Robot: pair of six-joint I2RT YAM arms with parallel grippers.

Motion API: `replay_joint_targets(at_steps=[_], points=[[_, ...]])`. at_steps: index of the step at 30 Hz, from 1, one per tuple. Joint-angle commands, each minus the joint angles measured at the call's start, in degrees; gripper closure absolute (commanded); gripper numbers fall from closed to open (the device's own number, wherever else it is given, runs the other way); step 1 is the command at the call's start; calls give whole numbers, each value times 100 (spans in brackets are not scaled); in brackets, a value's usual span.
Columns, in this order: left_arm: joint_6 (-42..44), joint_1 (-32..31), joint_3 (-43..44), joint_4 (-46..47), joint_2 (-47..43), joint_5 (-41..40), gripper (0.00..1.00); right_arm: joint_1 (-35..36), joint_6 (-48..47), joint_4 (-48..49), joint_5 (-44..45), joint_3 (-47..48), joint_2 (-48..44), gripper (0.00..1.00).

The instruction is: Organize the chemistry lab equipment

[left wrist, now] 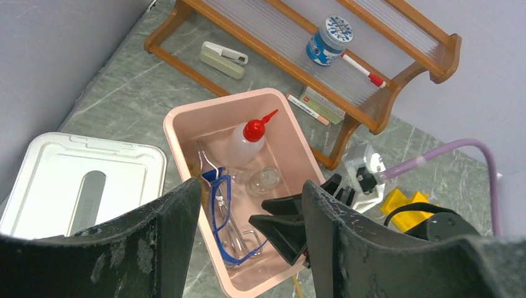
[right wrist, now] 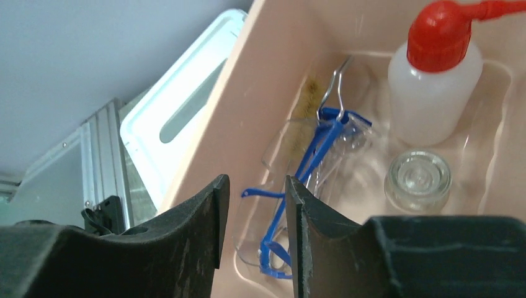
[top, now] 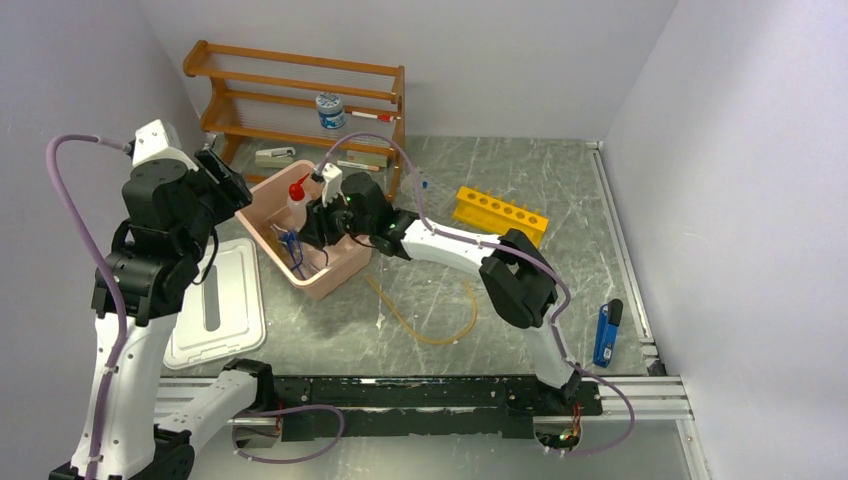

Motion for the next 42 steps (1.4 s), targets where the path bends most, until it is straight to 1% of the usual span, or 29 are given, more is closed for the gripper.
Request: replay_joint_targets(at_steps=[1,5,8,12,15,18,20,22,24,26,30,33,35,38,42], points=[[1,-29,-68,79,-54,146,35,9,43,-234,19,293,107,58],[19,-29,-52,21,-40,197,35,16,131,-432,-108,605,230,58],[39,-29,-98,48,-72,331,35,17,254,-683,59,798,182,58],[132,-29,-295,234,-176,743,34,12,315,-931,447,851,-186,57],[192,-29,-506,404,-234,1235,31,-45,387,-1039,722,760,-600,55],[186,-29,-769,602,-278,1648,23,-209,584,-794,824,137,-1257,53],[196,-29,-980,754,-328,1896,18,-422,732,-665,820,-336,-1760,52],[182,-29,-1140,897,-393,2049,14,-660,745,-682,995,-790,-2279,52],[190,-29,-1282,1089,-480,2178,9,-917,630,-995,1399,-1171,-2825,51],[222,-29,-1383,1259,-557,2312,4,-1148,556,-1606,1899,-1450,-3230,51],[504,-29,-1596,1746,-597,2925,3,-1453,695,-2684,2987,-2070,-3944,49],[907,-29,-1789,2283,-553,3872,8,-1512,1020,-3314,3618,-2682,-4350,49],[1002,-29,-1873,2530,-522,4221,10,-1540,1474,-3772,3917,-3090,-4487,49],[1108,-29,-1895,2738,-465,4497,11,-1575,1775,-4197,4001,-3647,-4538,51],[1120,-30,-1855,2749,-394,4434,12,-1579,1998,-4419,3513,-4296,-4427,60]])
